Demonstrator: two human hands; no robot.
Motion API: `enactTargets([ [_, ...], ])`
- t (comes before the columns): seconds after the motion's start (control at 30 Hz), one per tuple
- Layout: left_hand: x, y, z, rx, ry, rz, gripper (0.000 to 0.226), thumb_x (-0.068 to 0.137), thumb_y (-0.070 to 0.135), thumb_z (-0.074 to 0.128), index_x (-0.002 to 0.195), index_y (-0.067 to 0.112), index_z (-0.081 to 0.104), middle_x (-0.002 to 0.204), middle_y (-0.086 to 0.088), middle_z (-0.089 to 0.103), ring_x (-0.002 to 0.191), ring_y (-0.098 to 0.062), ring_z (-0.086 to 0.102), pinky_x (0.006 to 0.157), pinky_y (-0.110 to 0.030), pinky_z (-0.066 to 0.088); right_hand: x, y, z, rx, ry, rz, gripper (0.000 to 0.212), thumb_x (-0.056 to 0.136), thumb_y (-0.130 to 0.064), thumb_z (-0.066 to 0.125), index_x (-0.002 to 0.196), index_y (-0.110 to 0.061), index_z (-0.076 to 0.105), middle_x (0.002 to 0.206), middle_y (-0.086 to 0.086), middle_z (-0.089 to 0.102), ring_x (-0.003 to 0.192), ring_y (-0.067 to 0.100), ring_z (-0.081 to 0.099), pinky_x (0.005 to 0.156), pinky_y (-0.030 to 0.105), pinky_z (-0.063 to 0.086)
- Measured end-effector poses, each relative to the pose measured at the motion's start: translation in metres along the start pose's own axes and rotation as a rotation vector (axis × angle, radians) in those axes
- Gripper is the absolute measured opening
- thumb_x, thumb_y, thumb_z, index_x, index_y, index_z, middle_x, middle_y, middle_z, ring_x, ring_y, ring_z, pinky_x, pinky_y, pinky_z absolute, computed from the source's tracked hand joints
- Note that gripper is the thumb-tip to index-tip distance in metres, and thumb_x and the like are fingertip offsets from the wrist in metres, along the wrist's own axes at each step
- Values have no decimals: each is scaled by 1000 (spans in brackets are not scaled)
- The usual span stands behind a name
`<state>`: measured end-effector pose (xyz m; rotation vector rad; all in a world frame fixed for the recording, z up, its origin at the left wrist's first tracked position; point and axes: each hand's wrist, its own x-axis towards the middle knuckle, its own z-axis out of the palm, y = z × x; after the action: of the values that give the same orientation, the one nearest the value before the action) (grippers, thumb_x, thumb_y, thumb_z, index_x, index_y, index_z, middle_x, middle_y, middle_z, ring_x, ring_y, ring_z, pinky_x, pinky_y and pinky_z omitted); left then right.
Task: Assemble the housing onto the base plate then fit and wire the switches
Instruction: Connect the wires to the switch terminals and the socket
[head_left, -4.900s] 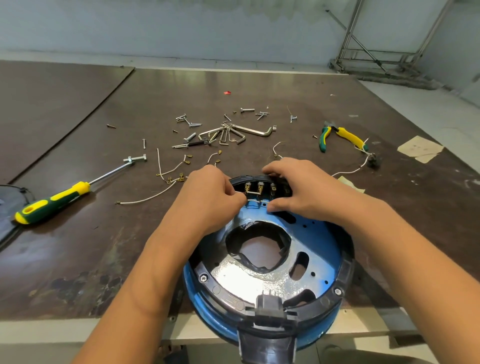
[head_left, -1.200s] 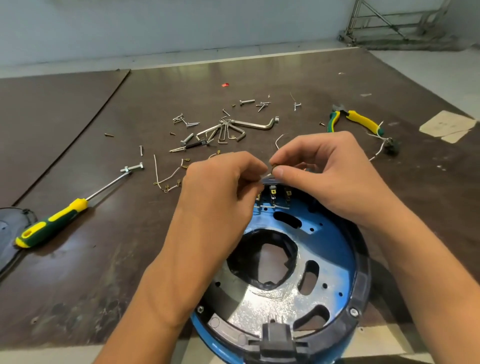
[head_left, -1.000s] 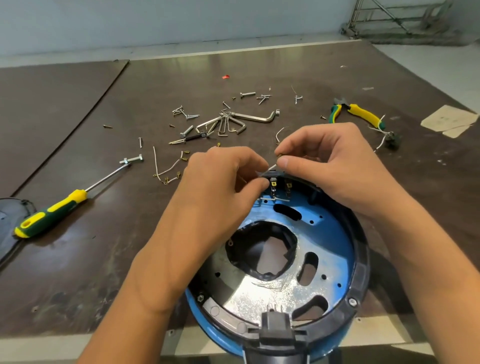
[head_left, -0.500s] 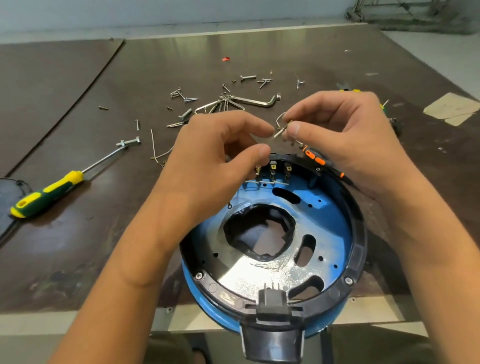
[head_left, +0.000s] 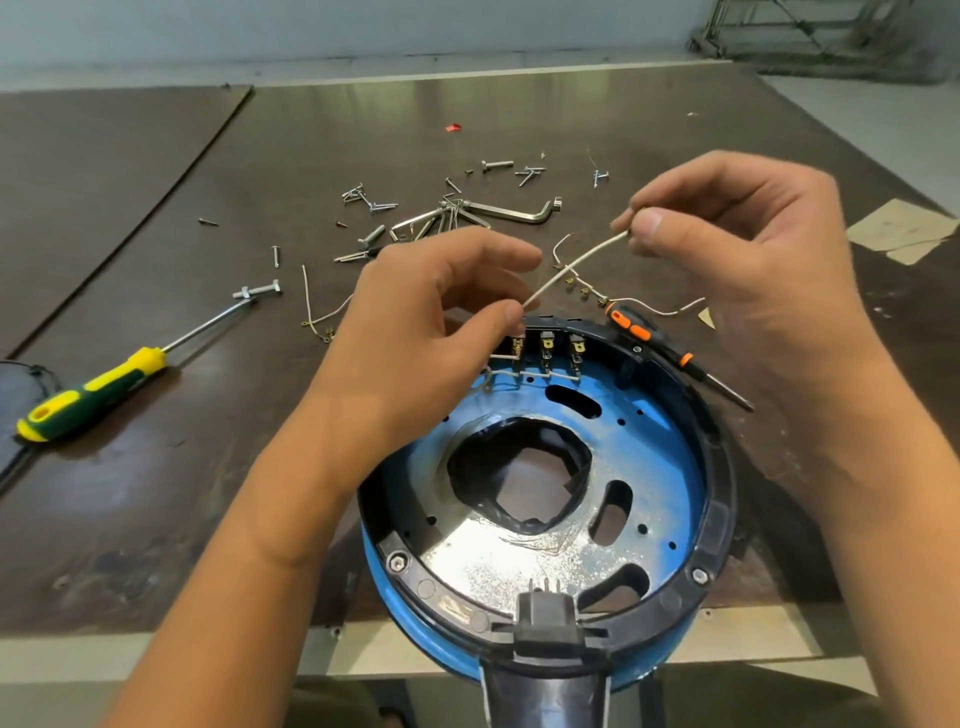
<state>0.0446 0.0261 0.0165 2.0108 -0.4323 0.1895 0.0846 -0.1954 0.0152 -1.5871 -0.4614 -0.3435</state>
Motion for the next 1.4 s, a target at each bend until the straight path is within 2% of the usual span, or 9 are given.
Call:
enactTargets([
  [0.2,0,-9,-12,138,-285,-142,21,92,11,67,112,19,70,97,5,76,93,-11,72,91,-43,56,-3,-6,0,-54,-4,-32,6,81,-8,76,85,-9,72,85,19,73,78,24,67,73,31,52],
  [0.33,1,-10,-21,152,-276,-163,18,94,12,64,104,23,73,93,9,76,91,-9,72,87,-40,58,-5,-5,6,-67,-73,-29,6,81,-1,73,82,-4,68,86,27,70,78,24,64,72,31,51],
  [0.67,0,-8,-28,114,-238,-229,14,93,7,64,97,18,74,73,-9,72,66,-23,68,59,-27,57,-8,-2,20,-65,-113,27,14,81,1,70,76,-10,64,85,31,66,71,16,60,66,25,47],
  [0.8,0,-6,-28,92,-230,-190,11,93,12,65,96,18,73,71,-8,71,61,-27,66,57,-30,56,-7,0,14,-20,-75,79,10,81,0,72,80,-8,68,77,13,71,71,14,63,68,24,50],
  [0.9,-1,-3,-26,82,-293,-162,9,91,18,68,98,20,72,65,-5,71,56,-20,63,60,-33,54,-6,3,10,-20,-128,176,10,82,4,72,81,-5,69,66,-4,68,59,5,58,60,16,46],
  [1.0,-1,-3,-20,146,-371,-125,11,89,24,72,100,23,72,68,2,73,61,-13,66,62,-28,54,-7,6,9,-75,-166,252,12,82,5,72,79,-7,71,63,-3,67,56,4,57,57,14,45],
  [1.13,-2,-4,-13,399,-325,-49,5,85,29,74,88,28,72,74,13,72,70,0,67,66,-18,51,-8,5,10,-103,-226,310,13,81,5,74,77,-7,72,69,7,71,61,8,62,60,17,49],
  [1.3,-2,-5,-1,593,-489,-126,6,89,34,66,85,30,65,72,14,70,68,0,63,74,-31,54,-5,1,9,-569,-423,232,9,81,-12,77,77,-20,77,72,-6,74,67,-1,64,66,15,48],
  [1.4,-2,-5,7,596,-467,-123,10,91,32,61,84,28,65,68,14,70,67,1,63,72,-29,52,-5,-1,12,-640,-449,200,8,81,-15,78,78,-23,78,73,-11,74,73,-2,67,69,13,48],
])
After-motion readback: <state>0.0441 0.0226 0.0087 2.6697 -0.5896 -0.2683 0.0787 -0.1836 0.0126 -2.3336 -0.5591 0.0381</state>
